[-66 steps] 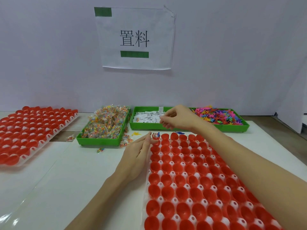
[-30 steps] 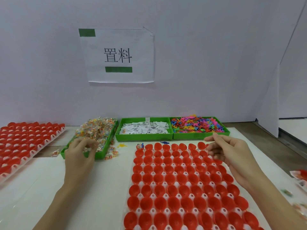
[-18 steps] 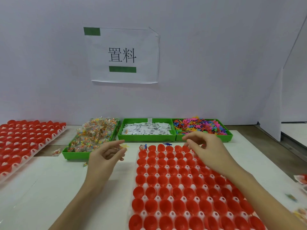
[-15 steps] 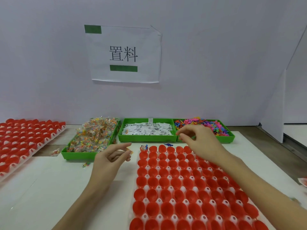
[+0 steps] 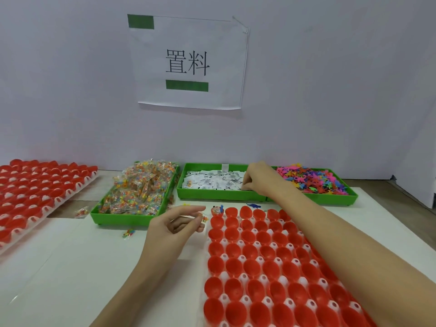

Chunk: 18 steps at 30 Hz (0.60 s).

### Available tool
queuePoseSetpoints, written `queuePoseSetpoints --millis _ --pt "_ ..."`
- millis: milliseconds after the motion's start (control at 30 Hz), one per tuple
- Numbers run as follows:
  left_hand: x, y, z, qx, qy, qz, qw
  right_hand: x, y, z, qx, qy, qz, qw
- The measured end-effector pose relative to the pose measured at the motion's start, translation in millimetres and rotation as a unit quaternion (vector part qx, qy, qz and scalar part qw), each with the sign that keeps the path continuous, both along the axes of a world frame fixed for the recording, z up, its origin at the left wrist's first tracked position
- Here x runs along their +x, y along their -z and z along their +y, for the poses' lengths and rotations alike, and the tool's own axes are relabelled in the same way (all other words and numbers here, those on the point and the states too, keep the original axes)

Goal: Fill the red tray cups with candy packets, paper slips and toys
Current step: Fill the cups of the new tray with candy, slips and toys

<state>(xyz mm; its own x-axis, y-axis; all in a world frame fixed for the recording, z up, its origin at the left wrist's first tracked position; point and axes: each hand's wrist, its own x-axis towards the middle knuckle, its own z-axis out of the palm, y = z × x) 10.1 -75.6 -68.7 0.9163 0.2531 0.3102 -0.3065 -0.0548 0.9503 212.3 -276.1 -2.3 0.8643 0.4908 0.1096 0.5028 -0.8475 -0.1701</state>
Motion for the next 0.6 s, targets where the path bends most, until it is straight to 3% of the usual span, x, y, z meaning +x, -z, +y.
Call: queuePoseSetpoints --millis 200,333,600 --pt "-1 -1 -2 0.003 0.007 0.004 1.0 -4 -1 3 0.002 0.004 -0.007 1.0" --pt "-3 -4 -3 0.002 0.0 0.009 1.0 -8 0 -5 0.055 0.014 -0.032 0.998" --pt "-10 -15 -7 0.009 -0.028 0.013 0.999 -30 -11 -23 0.183 -0.001 0.004 0.983"
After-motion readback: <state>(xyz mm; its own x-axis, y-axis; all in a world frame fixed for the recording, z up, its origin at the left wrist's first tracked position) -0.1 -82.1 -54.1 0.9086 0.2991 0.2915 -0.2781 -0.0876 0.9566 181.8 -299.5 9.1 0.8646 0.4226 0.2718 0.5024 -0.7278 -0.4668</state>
